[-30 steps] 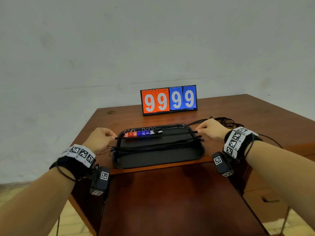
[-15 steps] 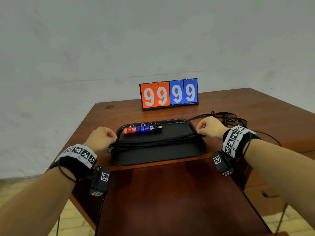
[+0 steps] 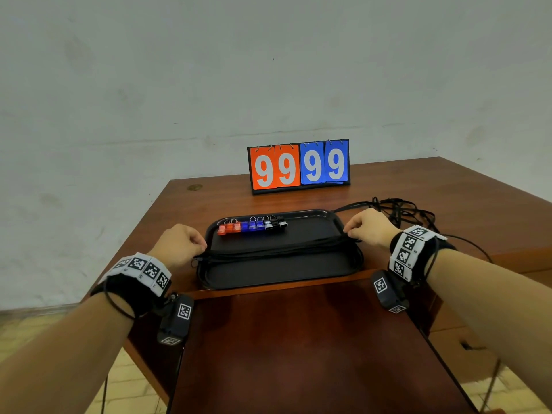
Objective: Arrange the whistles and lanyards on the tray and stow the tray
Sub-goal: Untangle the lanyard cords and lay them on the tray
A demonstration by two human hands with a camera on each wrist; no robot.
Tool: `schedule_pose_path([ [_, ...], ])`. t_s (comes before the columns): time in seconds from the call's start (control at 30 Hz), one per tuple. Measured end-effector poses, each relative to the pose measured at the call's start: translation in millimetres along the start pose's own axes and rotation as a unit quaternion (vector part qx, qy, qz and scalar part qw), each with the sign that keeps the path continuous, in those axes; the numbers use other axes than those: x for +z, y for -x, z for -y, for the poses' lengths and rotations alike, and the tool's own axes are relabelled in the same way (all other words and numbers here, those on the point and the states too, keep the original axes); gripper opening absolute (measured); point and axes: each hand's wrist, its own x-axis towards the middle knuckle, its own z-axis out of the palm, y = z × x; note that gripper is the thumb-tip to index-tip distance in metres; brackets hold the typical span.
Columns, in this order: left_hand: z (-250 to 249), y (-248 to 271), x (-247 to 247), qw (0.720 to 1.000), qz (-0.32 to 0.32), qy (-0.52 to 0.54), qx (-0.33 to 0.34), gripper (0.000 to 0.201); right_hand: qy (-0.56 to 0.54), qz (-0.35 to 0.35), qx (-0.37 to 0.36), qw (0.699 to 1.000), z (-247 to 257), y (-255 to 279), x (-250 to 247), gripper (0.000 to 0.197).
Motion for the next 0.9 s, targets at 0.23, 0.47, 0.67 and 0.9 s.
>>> schedule_pose_path([
  [0.23, -7.9, 1.6, -2.7, 0.999, -0.022, 0.0, -0.039, 0.009, -0.005, -0.001, -0.005, 1.0, -6.3, 2.9, -5.0, 0.017],
  [0.47, -62.1, -4.0, 4.8, 0.999, -0.028, 0.018, 0.025, 0.007, -0.041, -0.032, -0.019, 0.998, 0.8, 13.0, -19.1, 0.014],
  [0.67, -129.2, -15.4, 32.4, 0.997, -0.021, 0.033, 0.068, 0.016, -0.111, -0.073, 0.022, 0.991, -18.9, 22.4, -52.9, 0.021],
  [0.9, -223.3, -19.5, 77.8, 0.99, 0.02, 0.052, 0.127, 0.021, -0.145, -0.126, 0.066, 0.979, -66.4, 40.1, -90.7, 0.023],
])
